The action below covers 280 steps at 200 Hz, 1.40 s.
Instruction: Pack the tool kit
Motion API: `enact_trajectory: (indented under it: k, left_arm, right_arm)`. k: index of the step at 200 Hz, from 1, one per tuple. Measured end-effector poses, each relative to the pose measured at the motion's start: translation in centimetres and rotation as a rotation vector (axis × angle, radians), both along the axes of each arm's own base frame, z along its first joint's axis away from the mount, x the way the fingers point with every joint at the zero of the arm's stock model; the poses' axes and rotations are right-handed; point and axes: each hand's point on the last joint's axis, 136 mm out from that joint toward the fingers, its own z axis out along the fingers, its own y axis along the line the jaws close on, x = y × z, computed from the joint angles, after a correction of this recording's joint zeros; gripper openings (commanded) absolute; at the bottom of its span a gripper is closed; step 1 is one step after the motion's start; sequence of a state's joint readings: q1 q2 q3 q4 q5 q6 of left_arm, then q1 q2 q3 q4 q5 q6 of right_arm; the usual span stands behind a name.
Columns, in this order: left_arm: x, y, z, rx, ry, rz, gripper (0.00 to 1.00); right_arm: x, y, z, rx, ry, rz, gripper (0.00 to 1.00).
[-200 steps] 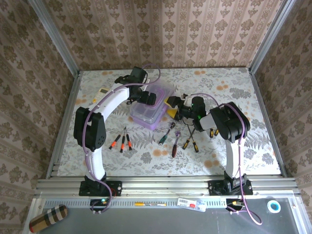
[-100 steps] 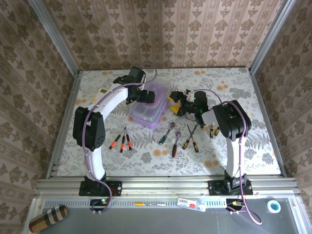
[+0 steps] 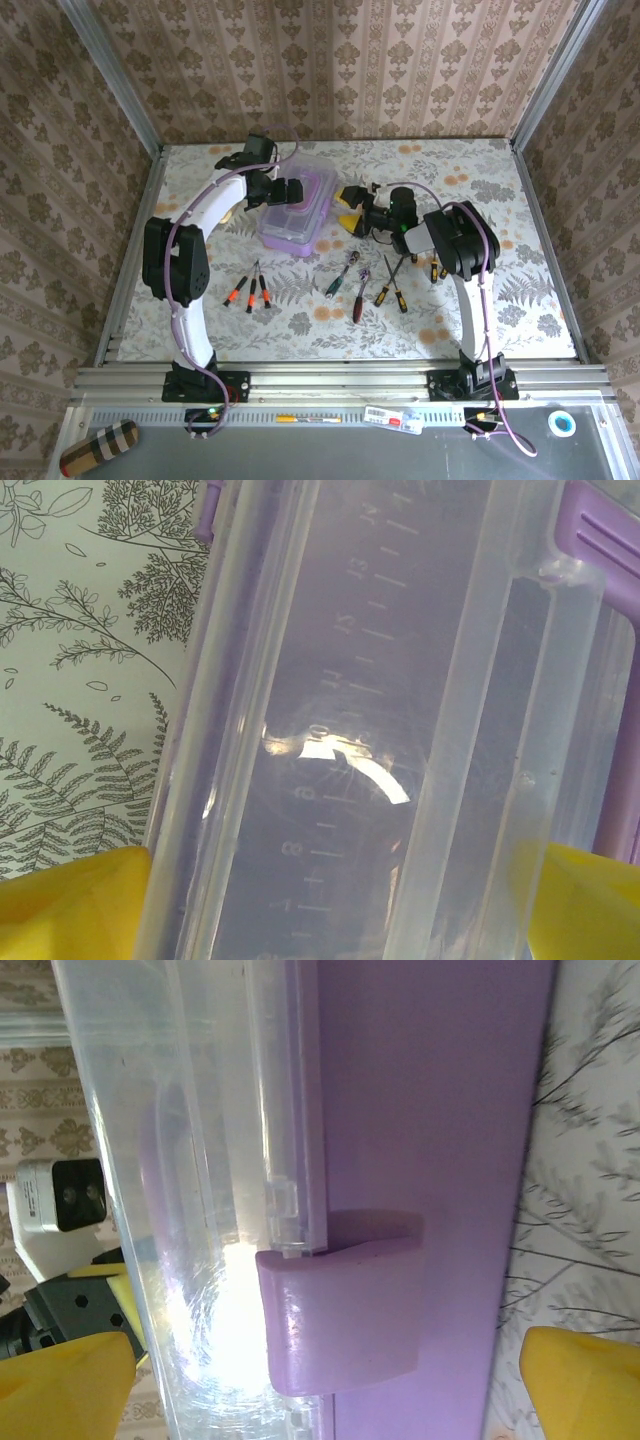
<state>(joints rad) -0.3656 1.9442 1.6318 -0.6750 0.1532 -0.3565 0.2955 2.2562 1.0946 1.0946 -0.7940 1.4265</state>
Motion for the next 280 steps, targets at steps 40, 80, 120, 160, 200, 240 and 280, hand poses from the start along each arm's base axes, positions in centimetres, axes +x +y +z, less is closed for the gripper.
enact_trajectory:
  k: [40, 80, 120, 160, 200, 240, 280]
  left_arm:
    - [0.0, 0.0, 0.0, -0.004, 0.001, -0.002, 0.90]
    - [0.0, -0.1, 0.0, -0.006, 0.001, -0.004, 0.89]
    - [0.0, -0.1, 0.0, -0.006, 0.001, -0.007, 0.89]
    - [0.0, -0.1, 0.0, -0.007, -0.001, -0.007, 0.88]
    - [0.0, -0.1, 0.0, -0.006, -0.001, -0.007, 0.88]
    - [0.0, -0.2, 0.0, -0.006, -0.002, -0.008, 0.88]
    - [0.0, -0.2, 0.0, -0.007, -0.002, -0.009, 0.88]
  right_arm:
    - [-0.1, 1.7, 0.9, 0.011, -0.016, 0.030, 1.00]
    - [0.3, 2.2, 0.7, 0.026, -0.001, 0.031, 1.00]
    - [0.6, 2.3, 0.0, 0.026, 0.020, 0.027, 1.00]
    - [0.7, 2.6, 0.0, 0.036, 0.027, 0.028, 1.00]
    - [0.8, 2.8, 0.2, 0.048, 0.033, 0.029, 1.00]
    - [0.9, 3.0, 1.4, 0.090, 0.010, 0.021, 1.00]
    - [0.9, 3.1, 1.4, 0.106, 0.014, 0.016, 1.00]
